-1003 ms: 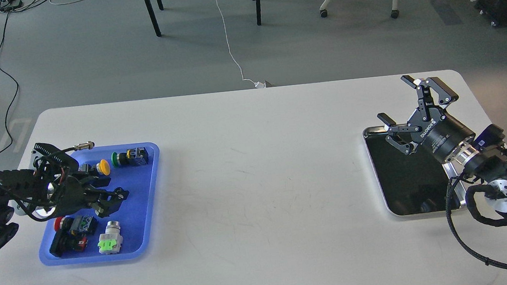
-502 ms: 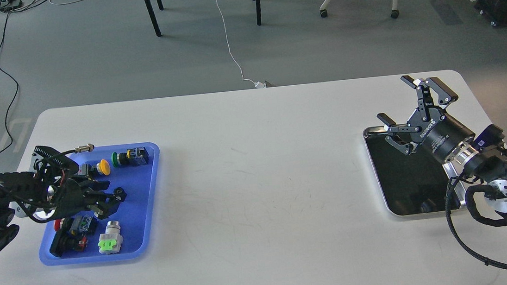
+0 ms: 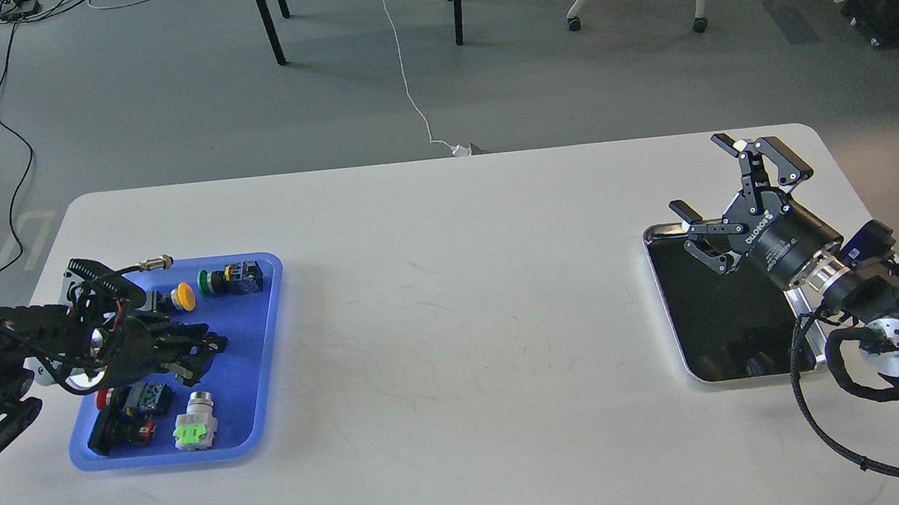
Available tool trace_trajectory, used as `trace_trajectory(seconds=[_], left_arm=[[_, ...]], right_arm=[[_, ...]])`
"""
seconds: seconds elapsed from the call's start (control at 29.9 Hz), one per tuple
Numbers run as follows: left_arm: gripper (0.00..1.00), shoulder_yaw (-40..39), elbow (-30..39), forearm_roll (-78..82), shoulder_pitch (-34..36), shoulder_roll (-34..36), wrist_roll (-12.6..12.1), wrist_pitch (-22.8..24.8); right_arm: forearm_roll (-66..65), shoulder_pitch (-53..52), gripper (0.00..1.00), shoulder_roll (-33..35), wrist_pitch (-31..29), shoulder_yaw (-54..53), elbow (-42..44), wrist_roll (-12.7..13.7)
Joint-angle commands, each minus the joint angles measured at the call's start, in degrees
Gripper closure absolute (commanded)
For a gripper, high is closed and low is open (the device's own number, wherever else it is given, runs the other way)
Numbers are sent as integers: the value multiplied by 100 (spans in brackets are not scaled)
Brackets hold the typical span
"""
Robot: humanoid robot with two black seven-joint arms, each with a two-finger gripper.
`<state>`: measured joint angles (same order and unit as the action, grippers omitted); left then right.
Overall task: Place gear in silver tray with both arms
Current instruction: 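Close the left gripper on the black gear, then lift the gear with the left gripper and carry it toward table center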
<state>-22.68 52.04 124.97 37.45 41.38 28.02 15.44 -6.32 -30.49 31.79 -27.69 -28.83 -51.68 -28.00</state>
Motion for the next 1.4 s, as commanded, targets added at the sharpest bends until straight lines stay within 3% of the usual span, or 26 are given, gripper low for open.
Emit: trace_trajectory(seconds=[0.0,0.4,0.57,0.87,1.07,1.2,1.37], left_arm=[[83,9,-1,3,-1,1,-2,3],[86,-9,235,3,236,54,-2,21],[86,-9,990,3,430,431,-2,135],[85,-18,2476,3,1018,476,-2,882],[85,280,2504,3,1826,-524,-2,1256],[85,817,2171,3,2108,-1052,-2,1256],[85,905,1564,3,2170,-1773,-2,1256]], right_arm=[[-1,0,1,-6,0,0,0,0],[-1,0,1,3,0,-9,0,0],[7,-9,1,3,0,-17,0,0],[-1,-18,1,-6,0,-35,17,0],[16,-9,1,46,0,-105,17,0],[51,17,1,125,-8,-132,17,0],[253,140,1,178,-31,-237,70,0]])
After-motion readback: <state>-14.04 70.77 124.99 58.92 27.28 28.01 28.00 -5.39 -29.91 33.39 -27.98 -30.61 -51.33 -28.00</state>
